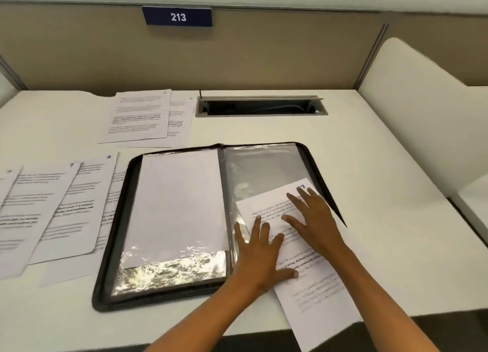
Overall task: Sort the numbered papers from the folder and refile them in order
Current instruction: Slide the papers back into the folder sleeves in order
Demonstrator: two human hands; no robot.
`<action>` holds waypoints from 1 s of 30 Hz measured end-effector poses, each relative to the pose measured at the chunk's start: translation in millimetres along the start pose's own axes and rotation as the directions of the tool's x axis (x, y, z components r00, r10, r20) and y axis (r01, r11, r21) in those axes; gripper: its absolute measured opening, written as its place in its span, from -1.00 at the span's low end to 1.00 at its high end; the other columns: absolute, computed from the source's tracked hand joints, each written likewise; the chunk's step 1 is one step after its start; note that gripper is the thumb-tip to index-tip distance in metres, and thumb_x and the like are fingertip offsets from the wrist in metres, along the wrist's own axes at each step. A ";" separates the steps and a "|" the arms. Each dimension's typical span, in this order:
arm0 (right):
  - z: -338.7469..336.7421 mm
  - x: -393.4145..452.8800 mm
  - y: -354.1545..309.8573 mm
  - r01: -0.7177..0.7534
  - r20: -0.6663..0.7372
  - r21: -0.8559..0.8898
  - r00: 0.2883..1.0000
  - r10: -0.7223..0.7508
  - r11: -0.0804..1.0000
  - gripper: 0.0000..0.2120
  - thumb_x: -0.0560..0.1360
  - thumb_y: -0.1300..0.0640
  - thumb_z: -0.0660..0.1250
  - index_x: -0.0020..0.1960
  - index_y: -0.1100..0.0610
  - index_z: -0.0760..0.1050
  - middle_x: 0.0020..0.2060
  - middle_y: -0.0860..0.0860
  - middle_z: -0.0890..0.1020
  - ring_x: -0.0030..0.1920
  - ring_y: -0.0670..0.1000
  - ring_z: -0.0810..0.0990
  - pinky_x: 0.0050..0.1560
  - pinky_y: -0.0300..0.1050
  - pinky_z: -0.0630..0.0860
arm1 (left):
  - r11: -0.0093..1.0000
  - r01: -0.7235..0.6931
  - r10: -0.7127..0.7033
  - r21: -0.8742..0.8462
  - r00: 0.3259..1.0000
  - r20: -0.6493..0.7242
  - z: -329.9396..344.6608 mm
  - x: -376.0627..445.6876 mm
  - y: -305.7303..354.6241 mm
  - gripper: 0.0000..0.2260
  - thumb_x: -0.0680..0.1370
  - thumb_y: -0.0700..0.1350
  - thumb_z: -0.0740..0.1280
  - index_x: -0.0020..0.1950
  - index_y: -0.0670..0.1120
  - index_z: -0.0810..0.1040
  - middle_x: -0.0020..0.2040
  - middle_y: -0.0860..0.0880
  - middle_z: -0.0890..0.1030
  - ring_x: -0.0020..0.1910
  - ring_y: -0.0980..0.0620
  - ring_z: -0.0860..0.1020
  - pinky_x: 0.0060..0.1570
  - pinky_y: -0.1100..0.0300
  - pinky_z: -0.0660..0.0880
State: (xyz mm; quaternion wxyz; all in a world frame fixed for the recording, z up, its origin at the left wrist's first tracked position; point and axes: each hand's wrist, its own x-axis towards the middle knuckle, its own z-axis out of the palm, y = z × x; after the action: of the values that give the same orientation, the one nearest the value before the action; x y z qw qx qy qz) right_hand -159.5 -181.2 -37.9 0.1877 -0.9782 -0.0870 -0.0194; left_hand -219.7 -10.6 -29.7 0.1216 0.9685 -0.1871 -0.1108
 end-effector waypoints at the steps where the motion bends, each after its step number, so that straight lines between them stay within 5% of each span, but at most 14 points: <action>1: 7.1 -2.1 0.1 0.026 0.047 -0.059 0.999 -0.023 0.998 -0.10 0.40 -0.51 -0.30 0.48 0.01 0.26 0.50 0.10 0.22 0.52 0.14 0.08 0.47 0.10 -0.04 | 0.999 0.033 -0.033 0.003 0.999 0.004 -0.6 -7.6 5.5 -0.30 0.33 0.44 0.00 0.28 0.08 0.49 0.35 -0.12 0.44 0.42 -0.20 0.31 0.33 -0.40 -0.15; 4: 16.0 -21.5 2.0 0.049 0.152 -0.145 0.988 -0.027 0.988 0.05 0.24 -0.54 -0.53 0.54 -0.06 0.06 0.55 0.04 0.02 0.54 0.11 -0.13 0.46 0.14 -0.27 | 0.991 0.043 -0.056 -0.131 0.993 -0.104 -3.7 -14.2 7.3 -0.47 0.45 0.31 0.04 0.14 0.02 0.59 0.21 -0.06 0.54 0.24 -0.10 0.48 0.28 -0.23 0.25; 7: 15.7 -49.1 8.2 0.112 0.163 -0.099 0.982 -0.095 0.989 -0.07 0.32 -0.54 -0.39 0.53 -0.10 0.07 0.55 -0.04 -0.02 0.54 0.05 -0.16 0.48 0.16 -0.29 | 0.970 0.057 -0.124 -0.238 0.953 -0.277 -14.1 -8.0 -5.8 -0.74 0.58 -0.02 0.23 0.15 -0.12 0.58 0.21 -0.12 0.48 0.19 -0.14 0.44 0.16 0.10 0.35; 10: 12.2 -79.8 18.6 0.221 0.211 -0.039 0.955 -0.208 0.974 -0.19 0.41 -0.52 -0.17 0.54 -0.13 0.02 0.54 -0.12 -0.11 0.54 -0.04 -0.21 0.48 0.10 -0.31 | 0.954 0.092 -0.182 -0.285 0.934 -0.308 -24.3 2.8 -22.6 -0.80 0.57 -0.24 0.24 0.16 -0.16 0.57 0.16 -0.14 0.46 0.14 -0.10 0.43 -0.02 0.33 0.25; 14: 7.4 -114.5 26.0 0.330 0.207 0.021 0.922 -0.327 0.944 -0.17 0.43 -0.42 0.14 0.56 -0.09 -0.05 0.54 -0.05 -0.22 0.53 -0.05 -0.25 0.50 0.02 -0.27 | 0.967 0.070 -0.099 -0.246 0.989 -0.111 -28.3 14.7 -36.8 -0.72 0.55 -0.15 0.32 0.26 -0.10 0.53 0.17 -0.13 0.40 0.16 -0.08 0.42 -0.01 0.29 0.27; 17: 3.6 -129.5 26.3 0.312 0.237 0.013 0.922 -0.306 0.950 -0.15 0.42 -0.45 0.13 0.55 -0.11 -0.08 0.53 -0.06 -0.26 0.51 -0.07 -0.32 0.49 0.04 -0.28 | 0.978 0.028 -0.015 -0.209 0.998 0.064 -29.0 18.8 -36.5 -0.49 0.41 0.04 0.48 0.32 0.00 0.47 0.18 -0.09 0.36 0.16 -0.05 0.37 0.09 0.21 0.33; 21: 3.8 -142.6 24.1 0.367 0.236 -0.006 0.904 -0.356 0.930 -0.26 0.49 -0.42 0.07 0.54 -0.09 0.04 0.55 -0.06 -0.10 0.53 -0.06 -0.24 0.48 0.11 -0.25 | 0.965 -0.018 0.049 -0.263 0.992 0.112 -29.6 21.9 -30.6 -0.35 0.22 0.14 0.58 0.26 0.05 0.49 0.10 -0.01 0.37 0.08 0.04 0.39 0.09 0.13 0.42; 26: 9.0 -151.8 23.0 0.443 0.197 -0.062 0.884 -0.424 0.894 -0.30 0.54 -0.36 0.05 0.54 0.00 0.09 0.55 -0.03 0.06 0.54 0.00 -0.07 0.47 0.14 -0.17 | 0.942 -0.054 0.089 -0.331 0.992 0.091 -27.3 21.2 -21.1 -0.59 0.25 -0.01 0.59 0.03 -0.04 0.60 -0.10 0.03 0.48 -0.15 0.09 0.48 -0.12 0.22 0.44; 30: 9.5 -154.0 23.3 0.444 0.151 -0.041 0.888 -0.433 0.895 -0.26 0.53 -0.34 0.11 0.55 0.03 0.06 0.56 0.02 -0.01 0.55 0.01 -0.06 0.50 0.06 -0.14 | 0.911 -0.015 0.056 -0.412 0.995 0.086 -28.6 20.1 -20.6 -0.80 0.31 -0.13 0.57 -0.11 -0.05 0.66 -0.25 0.07 0.60 -0.28 0.18 0.52 -0.18 0.31 0.46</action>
State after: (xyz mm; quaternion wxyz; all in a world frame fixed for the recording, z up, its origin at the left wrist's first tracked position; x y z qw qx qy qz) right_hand -306.8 -224.1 -66.1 0.1356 -0.9385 -0.3176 0.0032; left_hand -187.2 5.7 -11.8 0.3153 0.9113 -0.1828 -0.1917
